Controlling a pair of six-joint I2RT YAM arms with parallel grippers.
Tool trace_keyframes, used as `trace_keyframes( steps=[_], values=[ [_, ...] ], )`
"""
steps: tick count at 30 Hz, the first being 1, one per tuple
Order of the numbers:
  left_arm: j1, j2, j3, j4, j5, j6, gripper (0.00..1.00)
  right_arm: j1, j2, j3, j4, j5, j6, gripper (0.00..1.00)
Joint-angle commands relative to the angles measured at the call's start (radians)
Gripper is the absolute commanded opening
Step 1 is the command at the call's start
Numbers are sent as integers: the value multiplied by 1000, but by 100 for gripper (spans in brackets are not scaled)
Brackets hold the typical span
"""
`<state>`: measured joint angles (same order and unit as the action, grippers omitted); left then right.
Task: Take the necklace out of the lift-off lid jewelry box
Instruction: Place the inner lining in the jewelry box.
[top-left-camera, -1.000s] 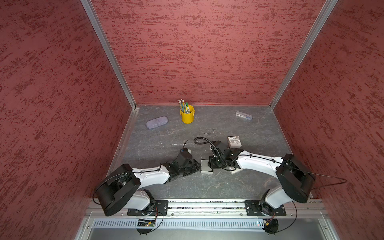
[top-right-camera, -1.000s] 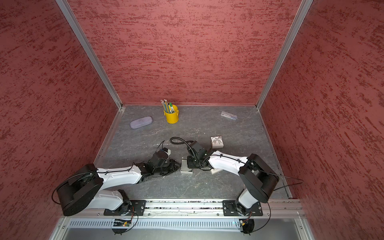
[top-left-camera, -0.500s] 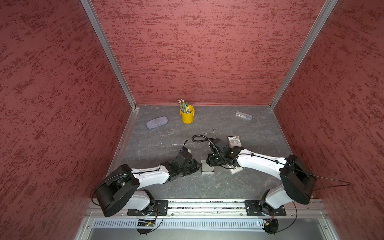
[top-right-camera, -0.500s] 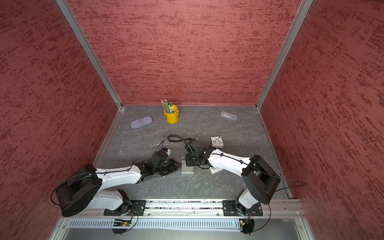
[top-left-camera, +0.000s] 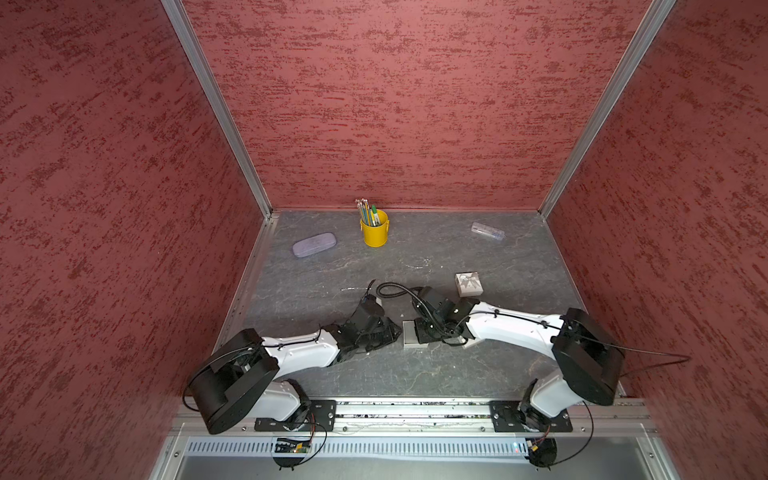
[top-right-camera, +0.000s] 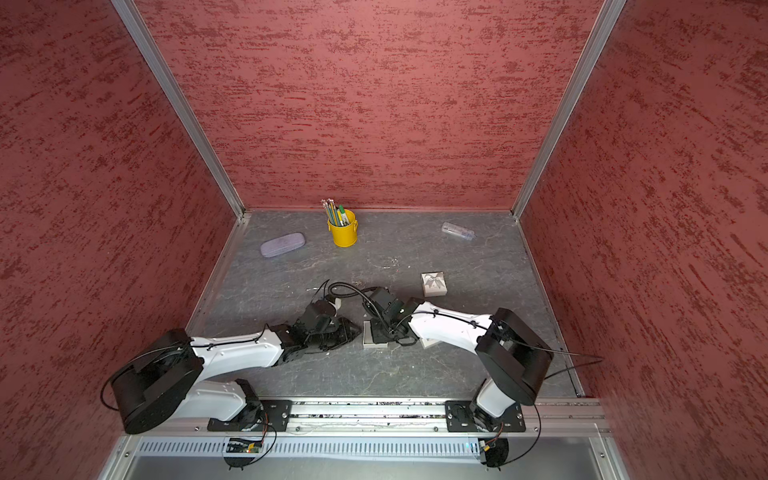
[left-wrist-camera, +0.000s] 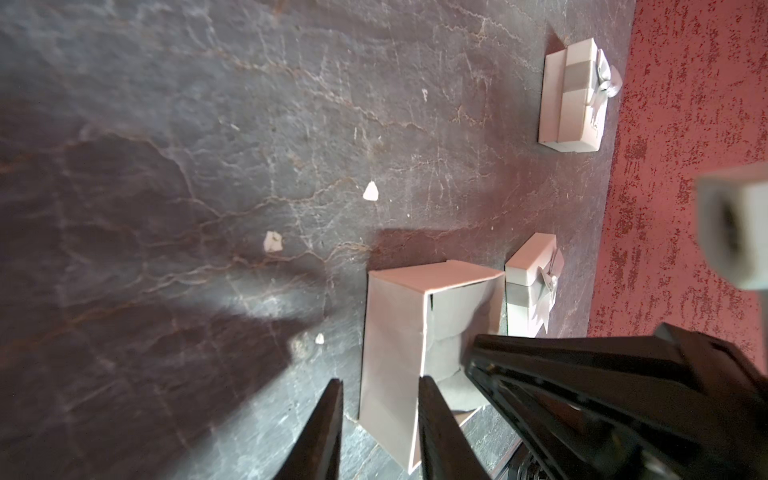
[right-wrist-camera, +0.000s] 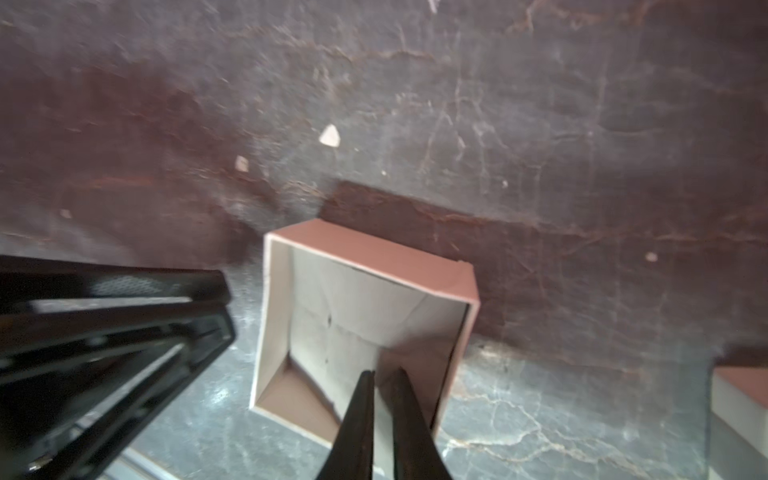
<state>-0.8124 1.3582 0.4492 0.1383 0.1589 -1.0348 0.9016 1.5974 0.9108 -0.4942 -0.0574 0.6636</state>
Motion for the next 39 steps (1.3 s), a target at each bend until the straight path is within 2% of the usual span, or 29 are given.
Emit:
trace_keyframes(
  steps=[1,7,13,16,19,27,34,39],
  values=[
    [2,-7,16,-3,6,13,32,8,26,-29,7,40,-13,12],
    [2,-8,14,-6,8,12,32,8,37,-47,50,29,-31,10],
    [2,-12,15,-8,7,12,32,7,-43,-6,26,66,-41,10],
    [4,-14,17,-9,2,15,33,8,-84,21,15,100,-47,18],
    [6,-9,19,-7,2,17,32,7,-97,27,39,113,-49,31],
    [9,3,24,-3,11,18,33,8,2,63,100,91,-63,33],
    [11,-5,20,-8,8,17,33,8,39,61,132,87,-67,33],
    [12,3,25,-10,11,16,33,7,58,30,180,94,-66,37]
  ],
)
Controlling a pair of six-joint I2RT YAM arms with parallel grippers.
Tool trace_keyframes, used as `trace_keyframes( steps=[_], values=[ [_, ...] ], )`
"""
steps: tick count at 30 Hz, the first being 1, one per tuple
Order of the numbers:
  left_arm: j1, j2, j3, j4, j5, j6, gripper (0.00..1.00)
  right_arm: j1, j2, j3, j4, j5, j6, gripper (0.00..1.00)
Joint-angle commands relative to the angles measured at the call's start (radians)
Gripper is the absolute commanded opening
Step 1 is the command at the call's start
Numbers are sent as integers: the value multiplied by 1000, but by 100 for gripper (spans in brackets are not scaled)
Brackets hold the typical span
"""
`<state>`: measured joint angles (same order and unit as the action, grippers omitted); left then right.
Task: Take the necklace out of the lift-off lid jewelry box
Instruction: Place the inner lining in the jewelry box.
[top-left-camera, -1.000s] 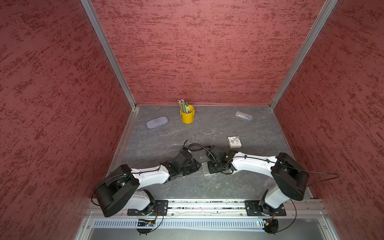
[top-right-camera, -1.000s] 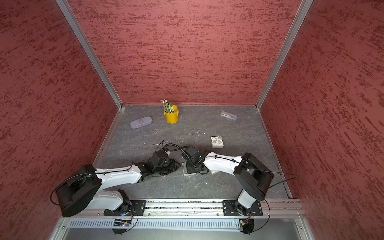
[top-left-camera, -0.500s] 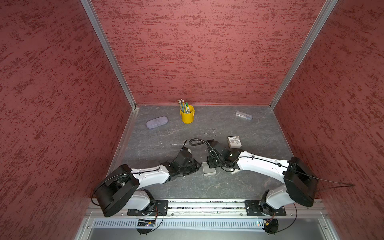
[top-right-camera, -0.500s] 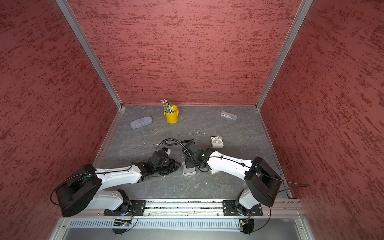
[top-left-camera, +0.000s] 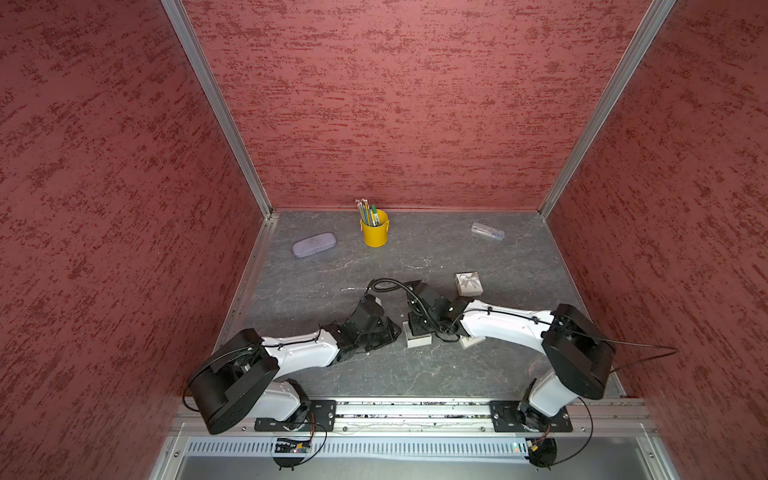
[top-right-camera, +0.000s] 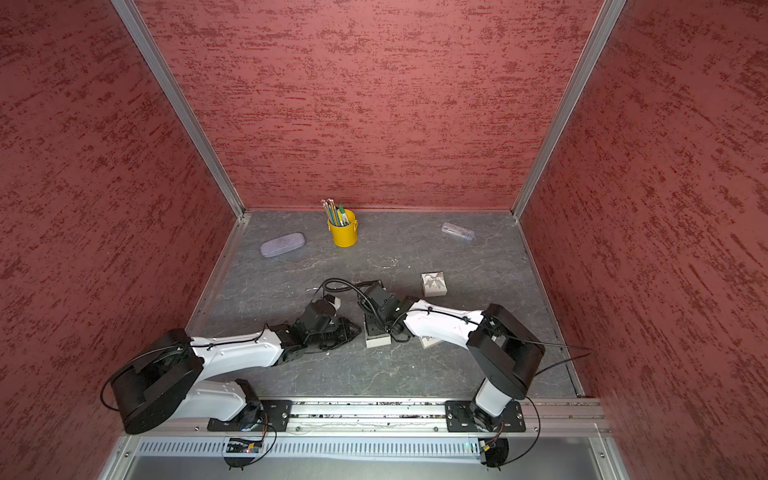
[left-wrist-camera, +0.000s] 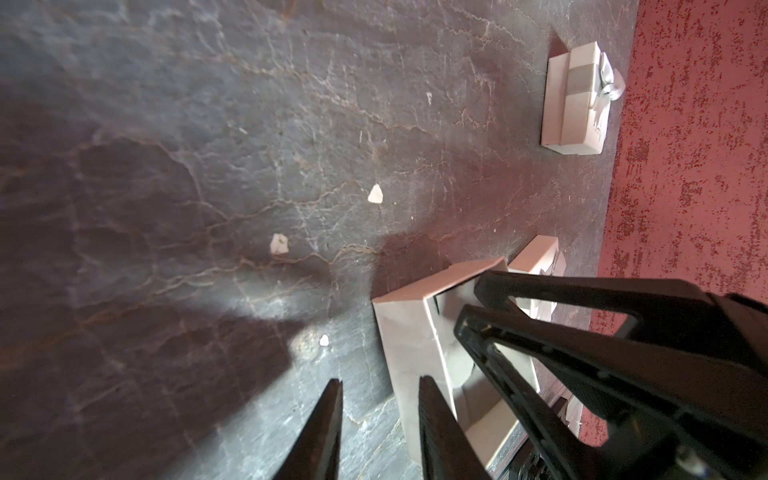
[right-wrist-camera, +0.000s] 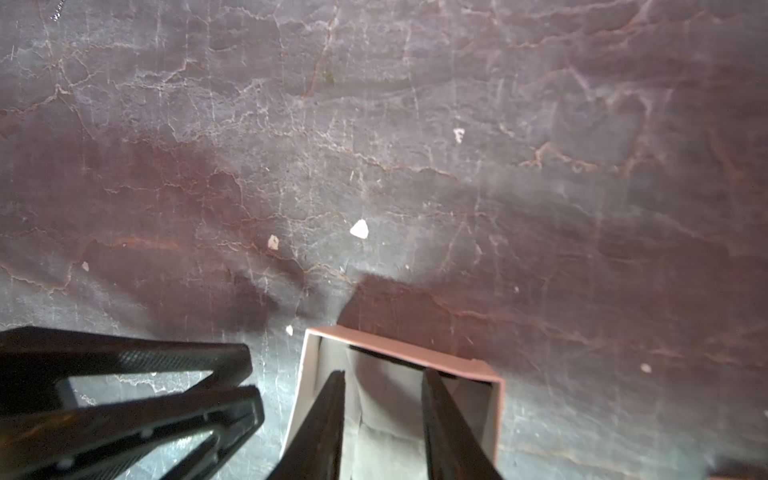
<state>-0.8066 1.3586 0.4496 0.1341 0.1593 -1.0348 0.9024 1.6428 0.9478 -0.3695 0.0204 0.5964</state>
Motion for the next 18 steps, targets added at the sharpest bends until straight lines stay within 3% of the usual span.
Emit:
trace_keyframes(
  steps=[1,8,14,18],
  values=[
    [6,3,24,-7,11,17,33,7,12,-12,62,17,3,37],
    [6,-13,23,-22,5,20,33,9,-89,-3,34,75,15,41],
    [6,-27,18,-33,-1,19,34,8,-262,7,-58,202,29,62],
    [6,-33,21,-36,4,22,34,-12,-352,-27,-161,275,15,83]
  ],
)
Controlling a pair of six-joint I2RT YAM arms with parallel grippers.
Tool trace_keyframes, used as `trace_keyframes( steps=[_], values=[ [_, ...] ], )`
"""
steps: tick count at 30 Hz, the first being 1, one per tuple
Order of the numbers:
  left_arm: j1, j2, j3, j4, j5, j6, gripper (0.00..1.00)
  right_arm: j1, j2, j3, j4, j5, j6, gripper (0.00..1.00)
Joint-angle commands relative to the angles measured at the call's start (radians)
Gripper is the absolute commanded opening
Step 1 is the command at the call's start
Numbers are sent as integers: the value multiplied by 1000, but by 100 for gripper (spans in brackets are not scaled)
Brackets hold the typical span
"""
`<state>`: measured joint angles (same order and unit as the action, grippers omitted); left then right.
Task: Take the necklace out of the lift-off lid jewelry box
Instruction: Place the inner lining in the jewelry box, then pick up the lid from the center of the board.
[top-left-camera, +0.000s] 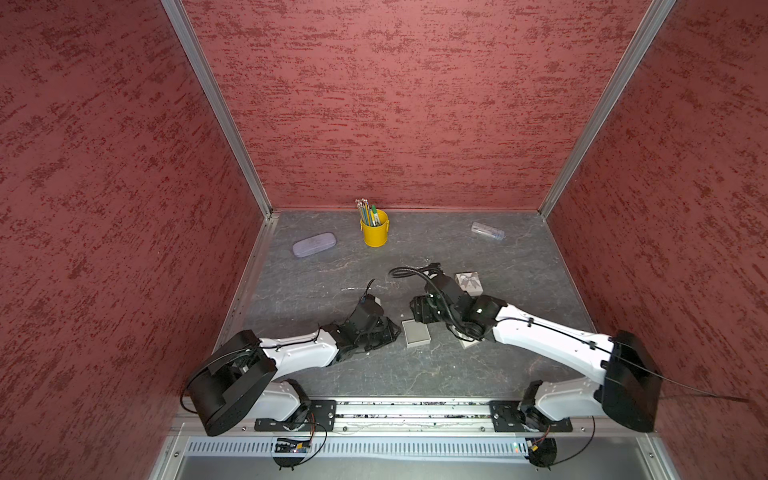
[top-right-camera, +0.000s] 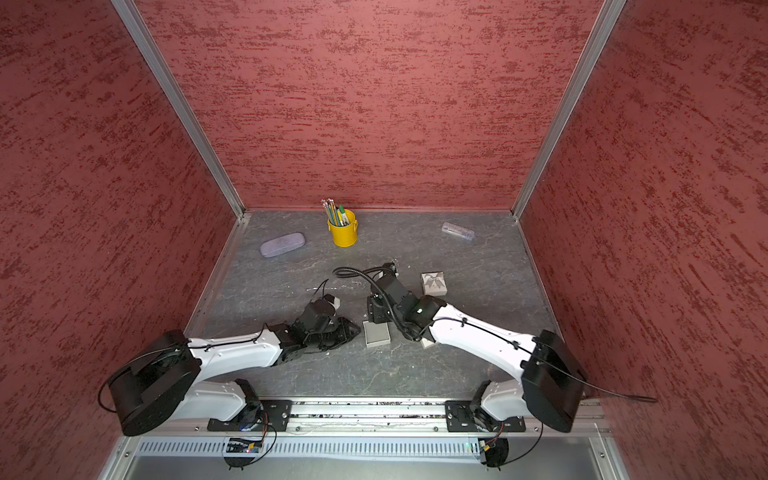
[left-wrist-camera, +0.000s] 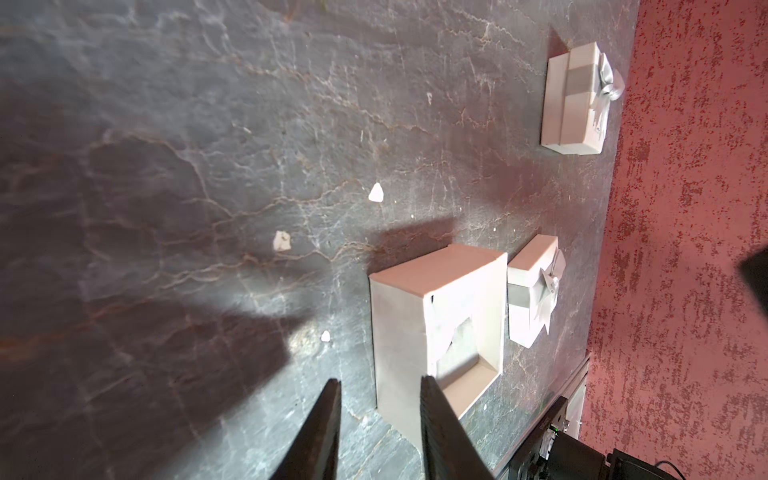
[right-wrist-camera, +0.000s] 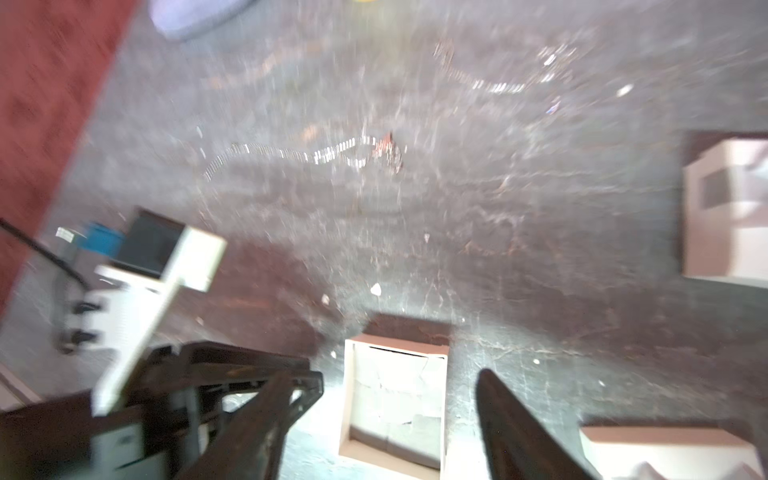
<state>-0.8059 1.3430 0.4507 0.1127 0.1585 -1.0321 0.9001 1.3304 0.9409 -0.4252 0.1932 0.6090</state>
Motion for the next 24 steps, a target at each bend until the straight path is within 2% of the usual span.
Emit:
trace_keyframes(
  steps=[1,4,6,8,11,15,18,24],
  values=[
    [4,-18,24,-17,6,23,34,-19,-55,-36,-128,107,-8,88],
    [-36,-21,115,-144,-42,104,34,-87,-103,-98,-219,96,-24,98],
    [-84,-3,217,-267,-100,184,35,-161,-136,-143,-253,42,-37,99],
    [-114,31,289,-306,-112,224,35,-239,-159,-187,-266,-15,-46,98],
    [-157,100,362,-298,-103,250,36,-304,-166,-199,-259,-70,-69,99],
    [-184,190,422,-271,-72,249,37,-374,-107,-209,-247,-137,-92,99],
    [-191,219,425,-230,-52,232,37,-389,-40,-202,-231,-156,-109,99],
    [-191,214,408,-229,-45,224,37,-397,0,-230,-142,-248,-135,99]
  ],
)
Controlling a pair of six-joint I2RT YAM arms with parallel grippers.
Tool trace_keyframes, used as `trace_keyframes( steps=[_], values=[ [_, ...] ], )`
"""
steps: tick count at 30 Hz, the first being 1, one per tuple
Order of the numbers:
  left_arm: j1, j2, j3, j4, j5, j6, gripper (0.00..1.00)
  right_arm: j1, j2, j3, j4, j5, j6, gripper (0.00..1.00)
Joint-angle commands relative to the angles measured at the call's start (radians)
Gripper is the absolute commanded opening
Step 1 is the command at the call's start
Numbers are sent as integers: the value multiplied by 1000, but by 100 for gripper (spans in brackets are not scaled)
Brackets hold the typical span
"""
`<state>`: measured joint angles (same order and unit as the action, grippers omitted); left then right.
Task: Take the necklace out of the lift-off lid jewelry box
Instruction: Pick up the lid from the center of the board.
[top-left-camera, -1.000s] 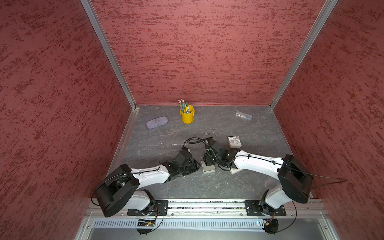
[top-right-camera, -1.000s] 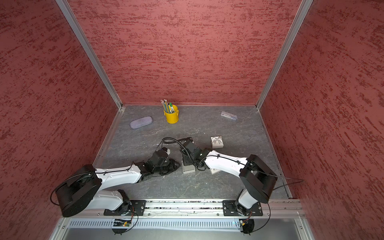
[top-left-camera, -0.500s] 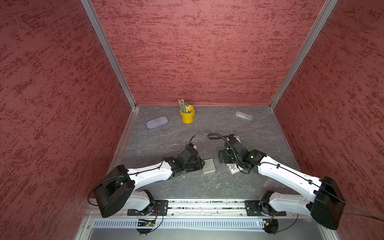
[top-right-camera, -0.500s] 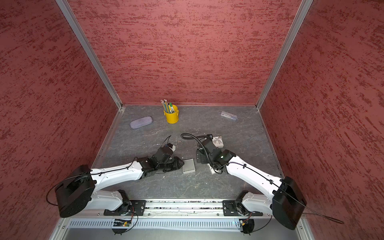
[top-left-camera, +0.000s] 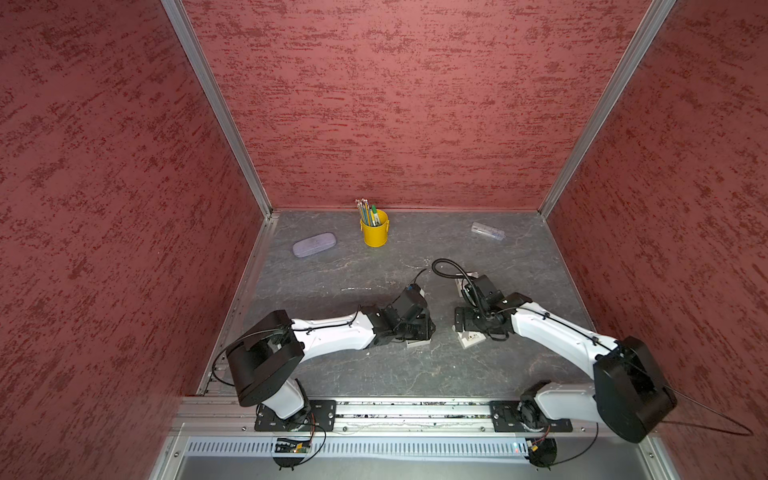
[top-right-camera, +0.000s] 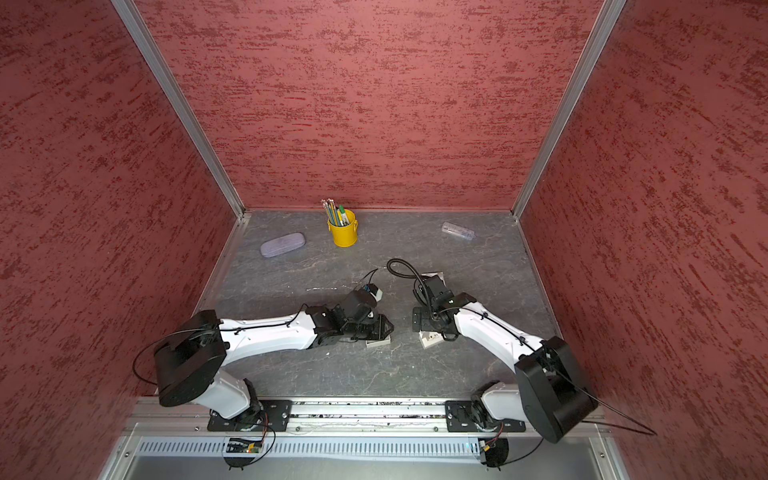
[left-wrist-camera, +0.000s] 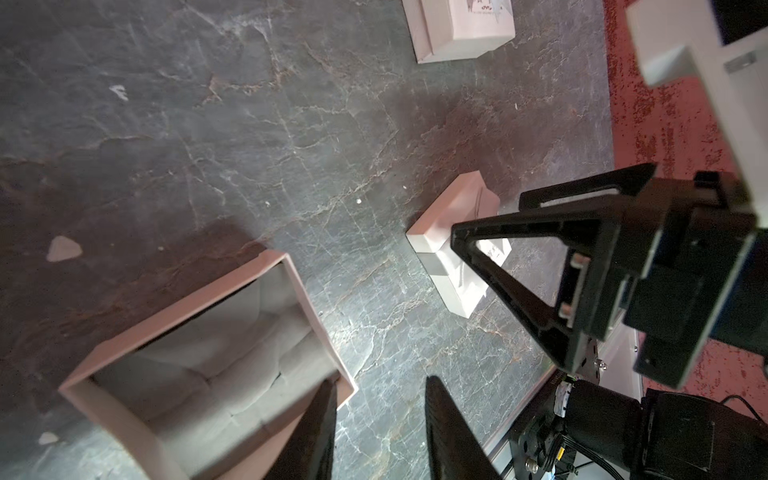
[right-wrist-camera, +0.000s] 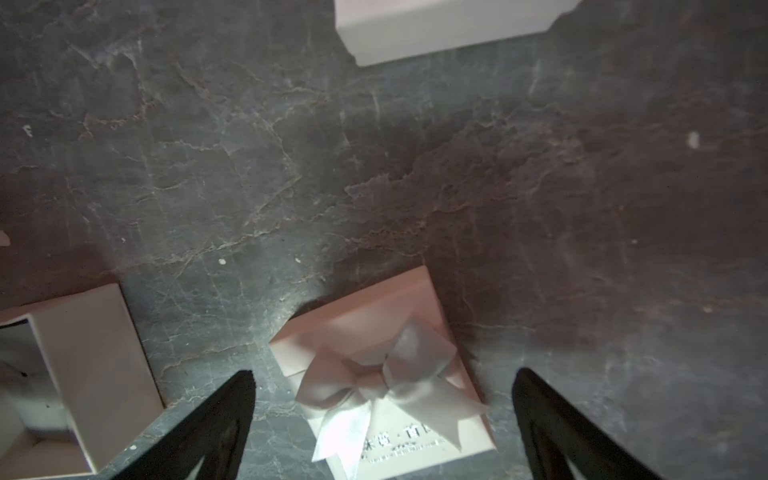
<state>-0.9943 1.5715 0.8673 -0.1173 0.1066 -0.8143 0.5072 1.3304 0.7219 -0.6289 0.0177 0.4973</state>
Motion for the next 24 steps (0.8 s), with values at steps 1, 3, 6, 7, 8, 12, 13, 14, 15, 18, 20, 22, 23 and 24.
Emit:
trace_keyframes(
  steps=[1,3,6,7,8,12,13,14,15,18,20,22,23,24],
  values=[
    [-3,-22,-15,-2,2,5,37,-5,1,-17,74,-84,-27,99],
    [2,-34,-29,-5,-2,4,37,-5,10,-25,89,-105,-29,99],
    [9,-55,-44,-13,-10,3,37,-5,32,-33,119,-158,-17,99],
    [11,-60,-49,-15,-12,2,37,-4,40,-36,131,-179,-8,99],
    [14,-66,-54,-15,-15,1,37,-4,45,-38,141,-195,2,99],
    [19,-80,-60,-22,-21,1,37,1,36,-40,173,-236,39,99],
    [20,-81,-62,-24,-22,3,37,2,28,-36,170,-226,46,99],
    [20,-82,-62,-26,-21,3,37,1,23,-30,153,-199,54,99],
    [21,-82,-62,-27,-21,3,37,1,20,-21,134,-166,57,99],
    [22,-78,-63,-24,-20,4,37,1,20,-9,81,-88,65,99],
    [23,-73,-63,-22,-19,5,37,3,22,-16,72,-75,69,98],
    [23,-70,-64,-21,-18,5,37,9,28,-23,74,-62,69,97],
    [23,-70,-67,-20,-18,3,37,11,34,-25,77,-59,62,96],
    [23,-70,-67,-17,-17,2,37,14,42,-24,80,-63,56,96]
  ],
)
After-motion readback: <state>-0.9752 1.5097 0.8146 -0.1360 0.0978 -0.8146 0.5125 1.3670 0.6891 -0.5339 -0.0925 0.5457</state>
